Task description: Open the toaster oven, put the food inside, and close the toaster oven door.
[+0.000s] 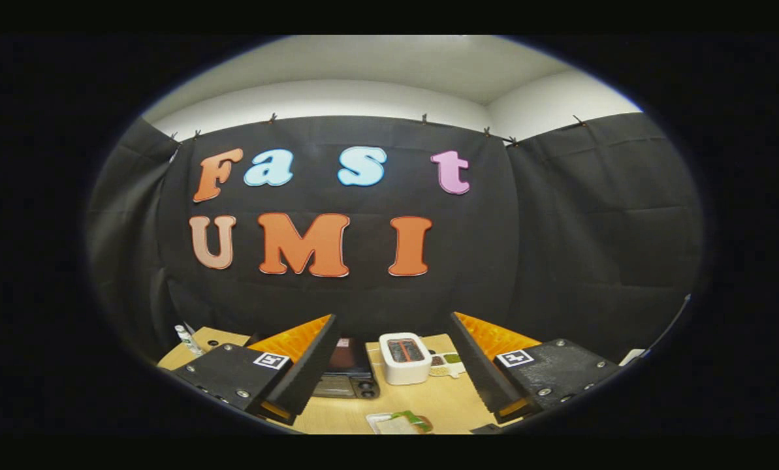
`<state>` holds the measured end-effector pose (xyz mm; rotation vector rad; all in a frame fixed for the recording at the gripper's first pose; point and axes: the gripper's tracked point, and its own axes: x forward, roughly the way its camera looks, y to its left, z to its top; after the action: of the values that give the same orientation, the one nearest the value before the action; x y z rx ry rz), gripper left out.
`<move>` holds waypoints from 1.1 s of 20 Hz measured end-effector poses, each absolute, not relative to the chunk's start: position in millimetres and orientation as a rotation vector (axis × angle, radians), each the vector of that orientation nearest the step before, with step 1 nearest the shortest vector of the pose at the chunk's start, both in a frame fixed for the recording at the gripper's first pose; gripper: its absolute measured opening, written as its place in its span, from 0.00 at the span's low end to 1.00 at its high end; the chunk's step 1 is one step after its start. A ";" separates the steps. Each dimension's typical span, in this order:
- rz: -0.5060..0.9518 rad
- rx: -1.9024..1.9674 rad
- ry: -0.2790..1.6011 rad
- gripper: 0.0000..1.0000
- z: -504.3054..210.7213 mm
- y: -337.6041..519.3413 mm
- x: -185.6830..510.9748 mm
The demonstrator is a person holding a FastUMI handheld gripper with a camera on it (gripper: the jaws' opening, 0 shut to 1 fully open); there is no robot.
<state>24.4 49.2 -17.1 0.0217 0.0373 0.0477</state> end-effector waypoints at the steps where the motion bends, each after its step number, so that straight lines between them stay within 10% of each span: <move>1: 0.068 0.029 0.043 0.99 -21.1 63.4 26.5; 22: 0.201 -0.095 0.272 1.00 -254.0 272.1 116.5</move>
<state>116.5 272.1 -254.0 -0.0954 0.2718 0.2010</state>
